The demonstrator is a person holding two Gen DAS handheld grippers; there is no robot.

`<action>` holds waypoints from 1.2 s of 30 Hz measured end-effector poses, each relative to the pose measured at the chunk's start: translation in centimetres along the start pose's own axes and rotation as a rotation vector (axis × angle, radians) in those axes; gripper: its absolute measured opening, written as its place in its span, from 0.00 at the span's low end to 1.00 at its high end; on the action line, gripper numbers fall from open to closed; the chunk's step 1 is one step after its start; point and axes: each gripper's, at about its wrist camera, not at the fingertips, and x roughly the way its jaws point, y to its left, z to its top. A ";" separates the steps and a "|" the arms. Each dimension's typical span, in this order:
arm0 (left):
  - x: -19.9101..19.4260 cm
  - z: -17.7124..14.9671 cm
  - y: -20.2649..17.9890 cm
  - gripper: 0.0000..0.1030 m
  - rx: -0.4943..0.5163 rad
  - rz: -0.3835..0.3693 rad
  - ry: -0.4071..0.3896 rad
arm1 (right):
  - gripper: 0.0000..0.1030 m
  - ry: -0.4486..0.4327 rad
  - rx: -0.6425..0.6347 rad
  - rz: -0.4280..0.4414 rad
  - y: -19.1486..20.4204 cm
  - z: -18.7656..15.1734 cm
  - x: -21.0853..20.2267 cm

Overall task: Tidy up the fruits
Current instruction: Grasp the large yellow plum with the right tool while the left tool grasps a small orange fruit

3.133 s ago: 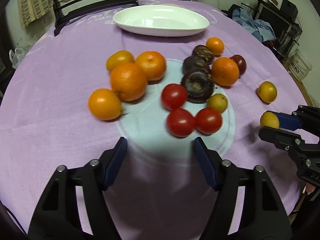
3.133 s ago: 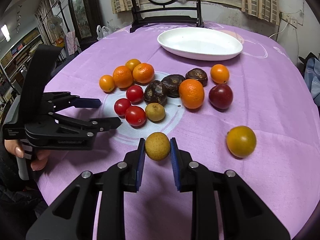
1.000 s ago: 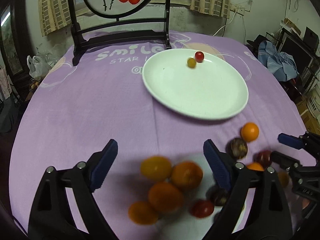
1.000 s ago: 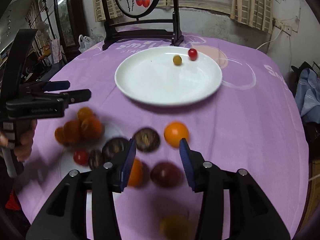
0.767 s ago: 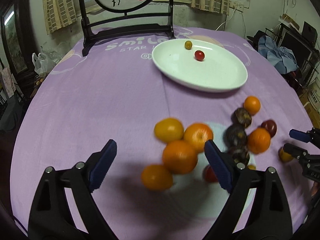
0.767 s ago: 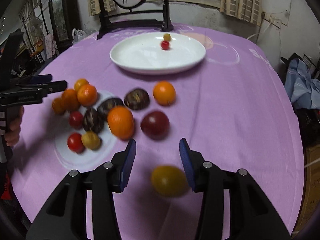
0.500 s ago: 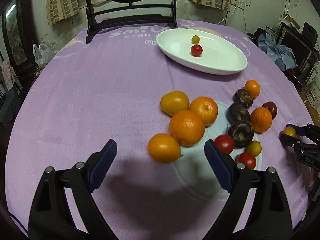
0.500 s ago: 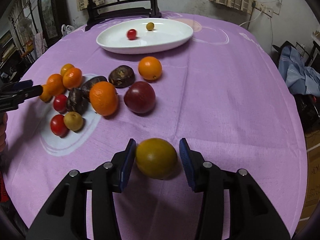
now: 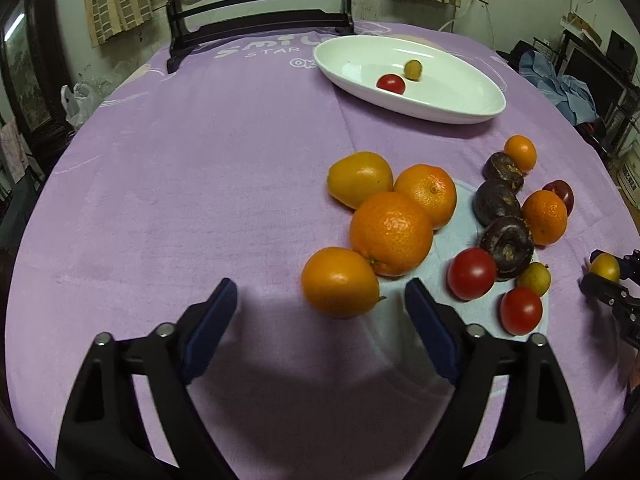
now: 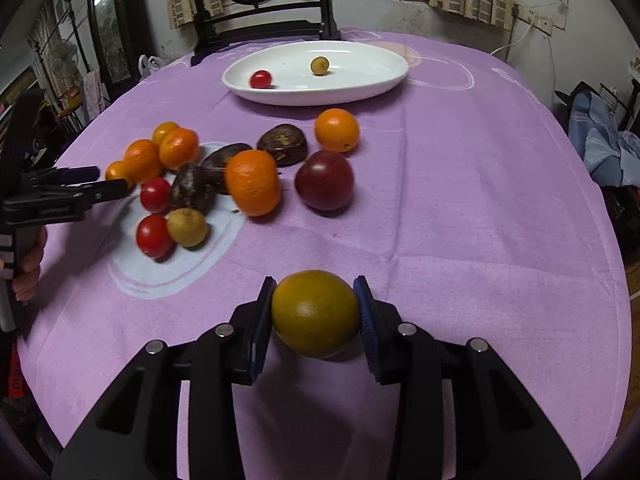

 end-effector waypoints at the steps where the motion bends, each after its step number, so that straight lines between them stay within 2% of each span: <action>1: 0.5 0.1 0.0 0.70 0.009 -0.003 0.019 | 0.38 -0.002 -0.002 0.008 0.2 0.0 -0.1; 4: 0.9 0.1 -0.2 0.63 0.033 0.004 0.016 | 0.38 -0.009 -0.014 0.018 0.8 -0.1 -0.5; 5: 0.8 0.1 -0.3 0.55 0.040 0.001 0.013 | 0.38 -0.011 -0.017 0.020 0.9 0.0 -0.6; 6: 0.7 0.1 -0.5 0.42 0.053 -0.017 0.011 | 0.38 -0.013 -0.019 0.023 1.1 0.0 -0.7; 12: -0.1 -0.3 -1.3 0.42 0.083 -0.013 0.020 | 0.38 -0.025 -0.038 0.037 2.0 0.1 -1.3; 17: -2.5 0.0 -2.0 0.42 0.094 -0.101 0.012 | 0.38 -0.053 -0.072 0.055 2.8 1.0 -2.5; 21: -5.1 2.1 -3.1 0.42 0.103 -0.146 -0.045 | 0.38 -0.103 -0.108 0.071 3.6 2.9 -4.1; 25: -6.3 5.4 -4.6 0.42 0.120 -0.125 -0.108 | 0.38 -0.164 -0.149 0.064 4.1 6.2 -5.0; 27: -6.1 7.2 -4.9 0.42 0.106 -0.127 -0.123 | 0.38 -0.184 -0.149 0.069 4.0 8.1 -4.7; 31: -4.1 11.0 -5.5 0.42 0.048 -0.109 -0.128 | 0.38 -0.212 -0.148 0.018 3.5 12.0 -2.3; 36: 0.5 14.4 -6.5 0.42 0.013 -0.090 -0.078 | 0.38 -0.185 -0.104 -0.031 1.5 15.3 2.4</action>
